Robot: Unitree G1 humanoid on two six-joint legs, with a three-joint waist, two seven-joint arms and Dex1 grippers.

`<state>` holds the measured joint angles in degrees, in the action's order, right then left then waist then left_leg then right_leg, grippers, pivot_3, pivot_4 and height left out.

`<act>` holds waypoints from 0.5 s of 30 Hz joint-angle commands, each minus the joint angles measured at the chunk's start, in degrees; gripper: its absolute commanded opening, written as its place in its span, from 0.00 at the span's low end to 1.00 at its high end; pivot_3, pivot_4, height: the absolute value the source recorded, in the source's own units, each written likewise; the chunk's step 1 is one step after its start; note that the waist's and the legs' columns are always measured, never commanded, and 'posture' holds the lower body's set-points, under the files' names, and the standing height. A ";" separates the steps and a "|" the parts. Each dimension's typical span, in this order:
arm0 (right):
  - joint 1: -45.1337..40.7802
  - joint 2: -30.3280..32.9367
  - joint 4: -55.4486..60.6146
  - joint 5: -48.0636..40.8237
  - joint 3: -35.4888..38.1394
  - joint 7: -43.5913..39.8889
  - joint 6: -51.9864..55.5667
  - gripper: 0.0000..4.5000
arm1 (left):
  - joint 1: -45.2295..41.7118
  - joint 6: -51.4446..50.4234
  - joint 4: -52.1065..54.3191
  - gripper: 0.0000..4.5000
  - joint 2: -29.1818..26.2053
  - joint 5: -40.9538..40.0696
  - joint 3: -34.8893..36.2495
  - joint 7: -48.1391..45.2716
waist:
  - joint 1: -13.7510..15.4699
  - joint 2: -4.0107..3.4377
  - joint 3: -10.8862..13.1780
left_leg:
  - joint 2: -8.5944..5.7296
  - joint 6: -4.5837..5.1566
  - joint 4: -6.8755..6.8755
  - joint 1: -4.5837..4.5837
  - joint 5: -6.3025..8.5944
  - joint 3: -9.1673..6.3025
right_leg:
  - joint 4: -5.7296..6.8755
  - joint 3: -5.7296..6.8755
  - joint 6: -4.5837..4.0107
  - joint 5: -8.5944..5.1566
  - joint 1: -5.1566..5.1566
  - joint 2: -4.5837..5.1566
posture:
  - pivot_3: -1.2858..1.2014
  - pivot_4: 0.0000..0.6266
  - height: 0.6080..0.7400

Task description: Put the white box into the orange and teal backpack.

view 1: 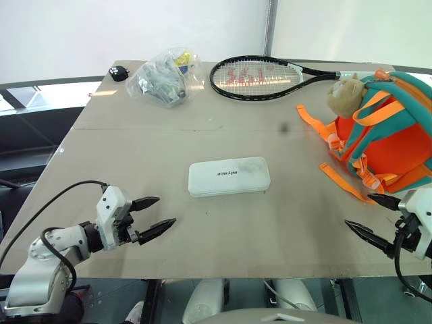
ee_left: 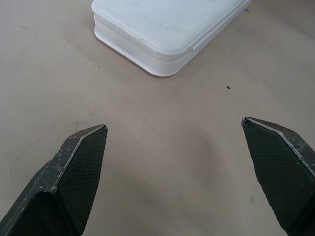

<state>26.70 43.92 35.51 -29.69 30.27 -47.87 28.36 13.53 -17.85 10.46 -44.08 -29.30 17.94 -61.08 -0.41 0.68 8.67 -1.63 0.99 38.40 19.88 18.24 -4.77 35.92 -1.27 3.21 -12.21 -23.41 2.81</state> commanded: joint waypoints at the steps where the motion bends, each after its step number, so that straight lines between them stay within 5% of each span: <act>1: -1.23 -1.87 0.50 0.81 -0.72 1.60 -2.36 0.99 | -1.03 -0.51 1.28 1.00 -0.04 -0.92 0.85 0.79 | 0.00 0.00 0.00 | 0.00 0.00 0.00 0.00 0.00 0.00 | 0.00 0.00 0.00 0.00 0.00 0.00 | 0.52 0.24 1.00; 8: -8.30 -4.76 -1.09 5.95 -11.48 6.91 -1.69 0.99 | -4.49 -6.76 2.15 1.00 1.07 -5.19 2.34 4.24 | -0.14 0.01 0.02 | 0.03 -0.01 0.00 -0.01 -0.01 -0.01 | 0.01 0.01 0.00 0.01 -0.01 -0.02 | 0.52 0.24 1.00; 12: -17.01 -6.15 -4.77 7.49 -19.23 9.52 1.92 0.74 | -6.19 -13.20 2.37 1.00 0.42 -9.29 3.14 5.08 | -0.41 0.00 0.04 | 0.02 -0.02 -0.01 0.00 -0.01 0.00 | 0.01 -0.01 -0.01 0.01 -0.05 -0.03 | 0.52 0.24 1.00; 15: -24.56 -8.35 -7.42 9.08 -24.74 12.64 5.45 0.39 | -6.95 -16.84 2.53 1.00 -0.25 -10.86 3.04 5.43 | -0.39 -0.04 0.07 | 0.03 -0.04 -0.02 0.00 -0.02 -0.01 | 0.02 -0.01 -0.01 0.02 -0.08 -0.06 | 0.52 0.24 1.00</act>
<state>3.72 35.82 27.92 -21.25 6.89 -36.68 32.72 6.89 -33.11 11.14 -43.26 -38.48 19.89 -55.74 -0.79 0.64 8.73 -1.61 0.95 38.37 19.89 18.22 -4.79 35.93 -1.27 3.20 -12.19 -23.50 2.76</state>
